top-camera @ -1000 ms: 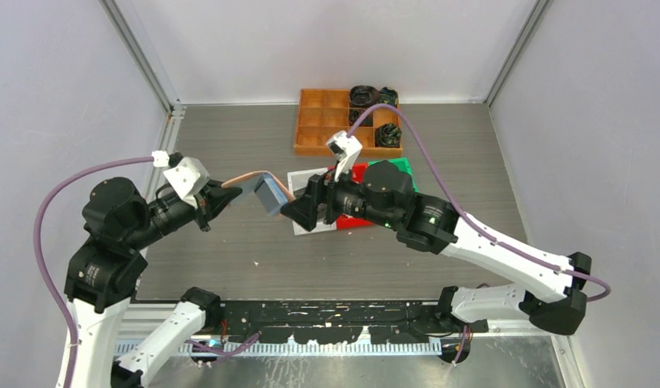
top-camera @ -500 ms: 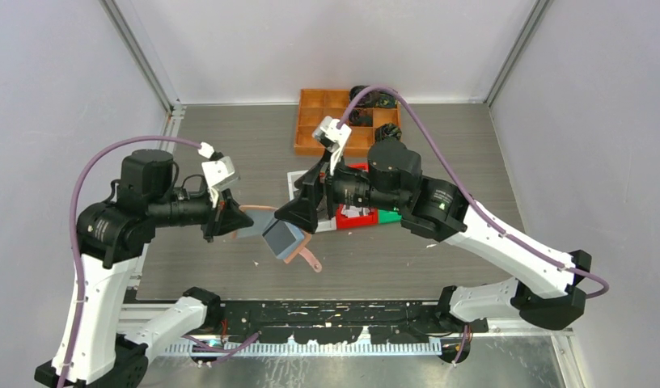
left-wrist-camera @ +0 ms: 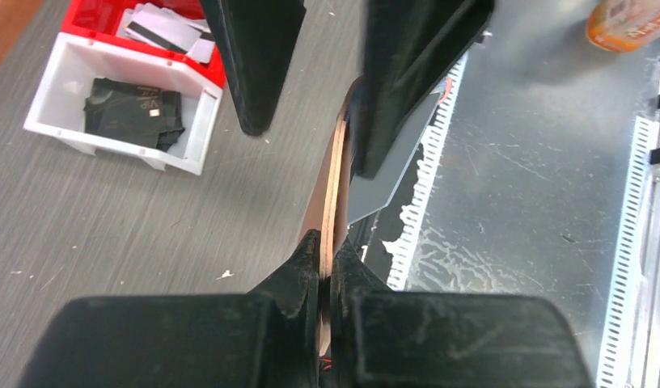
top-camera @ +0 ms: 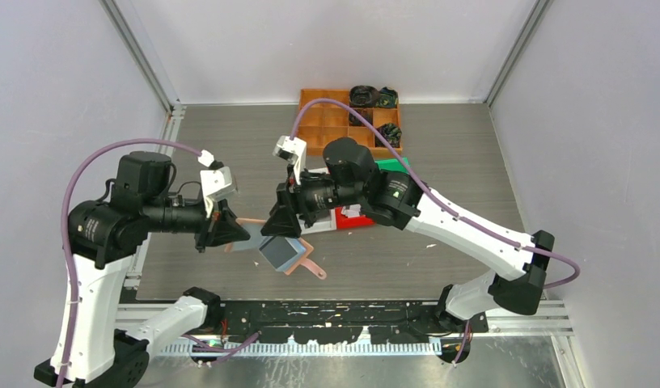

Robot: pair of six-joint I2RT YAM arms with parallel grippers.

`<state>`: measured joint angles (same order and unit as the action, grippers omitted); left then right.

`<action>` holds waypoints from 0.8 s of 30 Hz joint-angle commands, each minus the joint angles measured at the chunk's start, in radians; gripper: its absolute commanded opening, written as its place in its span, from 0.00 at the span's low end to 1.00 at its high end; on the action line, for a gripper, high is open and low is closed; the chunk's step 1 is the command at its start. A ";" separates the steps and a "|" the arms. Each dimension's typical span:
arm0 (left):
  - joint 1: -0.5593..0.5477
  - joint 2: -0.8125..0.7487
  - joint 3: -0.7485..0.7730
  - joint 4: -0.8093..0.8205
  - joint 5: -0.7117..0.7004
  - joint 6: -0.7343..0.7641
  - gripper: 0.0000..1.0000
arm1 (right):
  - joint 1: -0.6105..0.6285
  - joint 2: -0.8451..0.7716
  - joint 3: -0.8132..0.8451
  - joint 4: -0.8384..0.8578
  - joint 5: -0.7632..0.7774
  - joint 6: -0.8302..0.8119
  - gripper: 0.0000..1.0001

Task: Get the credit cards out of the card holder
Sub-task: Open the card holder.

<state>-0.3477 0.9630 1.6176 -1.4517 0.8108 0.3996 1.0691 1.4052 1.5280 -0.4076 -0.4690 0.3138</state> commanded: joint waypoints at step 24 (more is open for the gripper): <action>-0.002 -0.252 -0.244 0.584 -0.014 -0.713 0.46 | -0.121 -0.206 -0.559 1.315 -0.101 0.653 0.01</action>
<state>-0.3477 0.7578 1.4124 -1.0882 0.8673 -0.1280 0.9451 1.2423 0.9764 0.7025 -0.6106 0.9024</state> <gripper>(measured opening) 0.557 0.052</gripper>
